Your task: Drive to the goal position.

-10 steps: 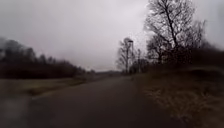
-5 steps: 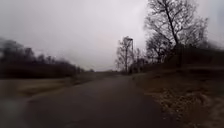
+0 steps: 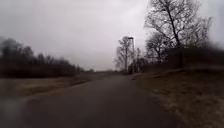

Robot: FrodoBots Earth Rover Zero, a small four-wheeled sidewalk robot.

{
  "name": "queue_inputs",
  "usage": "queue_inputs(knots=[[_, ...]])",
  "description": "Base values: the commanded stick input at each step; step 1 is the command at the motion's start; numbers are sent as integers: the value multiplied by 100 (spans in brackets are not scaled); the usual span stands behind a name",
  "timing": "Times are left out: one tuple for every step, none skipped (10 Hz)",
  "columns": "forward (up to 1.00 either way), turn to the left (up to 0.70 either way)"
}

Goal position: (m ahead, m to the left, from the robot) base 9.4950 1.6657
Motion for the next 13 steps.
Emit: queue_inputs(knots=[[70, 0], [70, 0], [70, 0], [70, 0], [70, 0], [70, 0], [70, 0], [70, 0], [70, 0], [70, 0], [70, 0], [70, 0], [70, 0]])
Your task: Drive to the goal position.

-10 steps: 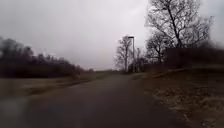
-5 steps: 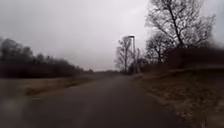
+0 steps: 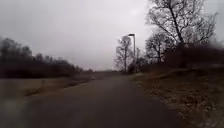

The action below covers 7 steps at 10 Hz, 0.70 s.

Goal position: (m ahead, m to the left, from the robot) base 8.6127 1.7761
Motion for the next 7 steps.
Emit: queue_inputs(knots=[[70, 0], [70, 0], [70, 0], [70, 0], [70, 0], [70, 0], [70, 0]])
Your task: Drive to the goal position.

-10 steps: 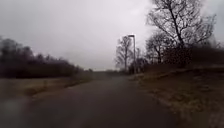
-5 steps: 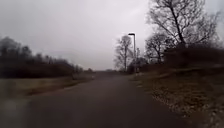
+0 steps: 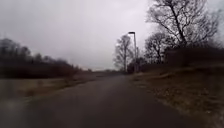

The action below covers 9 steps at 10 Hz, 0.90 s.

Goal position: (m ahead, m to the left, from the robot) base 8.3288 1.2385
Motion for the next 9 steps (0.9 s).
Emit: queue_inputs(knots=[[70, 0], [70, 0], [70, 0], [70, 0], [70, 0], [70, 0], [70, 0], [70, 0], [70, 0]])
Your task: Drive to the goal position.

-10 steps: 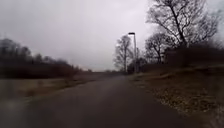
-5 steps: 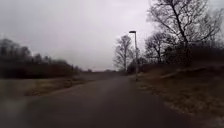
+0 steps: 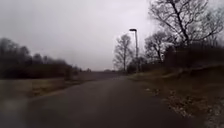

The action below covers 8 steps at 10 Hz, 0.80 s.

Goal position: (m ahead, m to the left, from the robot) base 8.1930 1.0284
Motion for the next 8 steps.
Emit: queue_inputs(knots=[[70, 0], [70, 0], [70, 0], [70, 0], [70, 0], [70, 0], [70, 0], [70, 0]])
